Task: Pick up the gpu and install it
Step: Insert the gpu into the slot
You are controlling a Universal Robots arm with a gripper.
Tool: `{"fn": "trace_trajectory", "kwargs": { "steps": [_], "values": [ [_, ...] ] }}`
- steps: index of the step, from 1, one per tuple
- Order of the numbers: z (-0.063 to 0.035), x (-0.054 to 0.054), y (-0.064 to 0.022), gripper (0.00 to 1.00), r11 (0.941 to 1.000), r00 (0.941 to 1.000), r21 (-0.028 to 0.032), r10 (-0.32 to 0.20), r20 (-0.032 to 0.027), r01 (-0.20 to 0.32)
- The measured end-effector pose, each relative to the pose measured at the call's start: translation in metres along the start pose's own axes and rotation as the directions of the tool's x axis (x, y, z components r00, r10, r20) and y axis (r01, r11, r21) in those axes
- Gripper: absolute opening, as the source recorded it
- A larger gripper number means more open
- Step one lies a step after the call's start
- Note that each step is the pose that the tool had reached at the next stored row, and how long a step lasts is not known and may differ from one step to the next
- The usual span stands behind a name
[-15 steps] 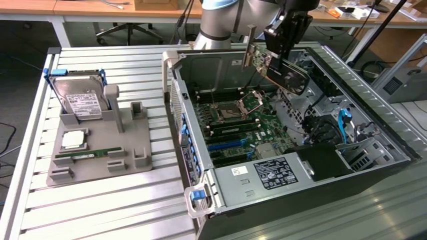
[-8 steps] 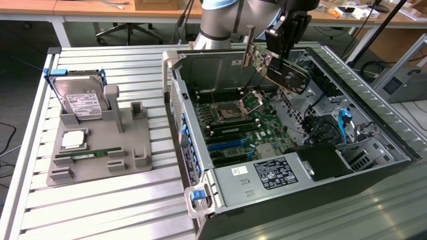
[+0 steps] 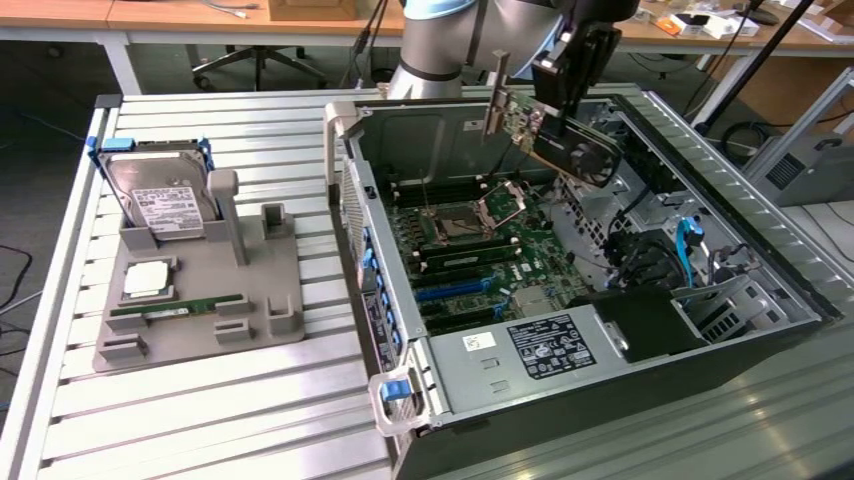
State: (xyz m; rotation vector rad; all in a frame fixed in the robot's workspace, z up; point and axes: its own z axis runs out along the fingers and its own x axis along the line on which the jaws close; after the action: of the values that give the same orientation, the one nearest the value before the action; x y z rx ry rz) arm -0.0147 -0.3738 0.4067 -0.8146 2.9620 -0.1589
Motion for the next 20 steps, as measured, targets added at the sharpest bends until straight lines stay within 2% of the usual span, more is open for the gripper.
{"fn": "trace_trajectory", "kwargs": {
  "steps": [20],
  "values": [
    [0.0000,0.0000,0.0000,0.27,0.9977,0.9977,-0.0021,-0.067,0.0079,0.067]
  ]
}}
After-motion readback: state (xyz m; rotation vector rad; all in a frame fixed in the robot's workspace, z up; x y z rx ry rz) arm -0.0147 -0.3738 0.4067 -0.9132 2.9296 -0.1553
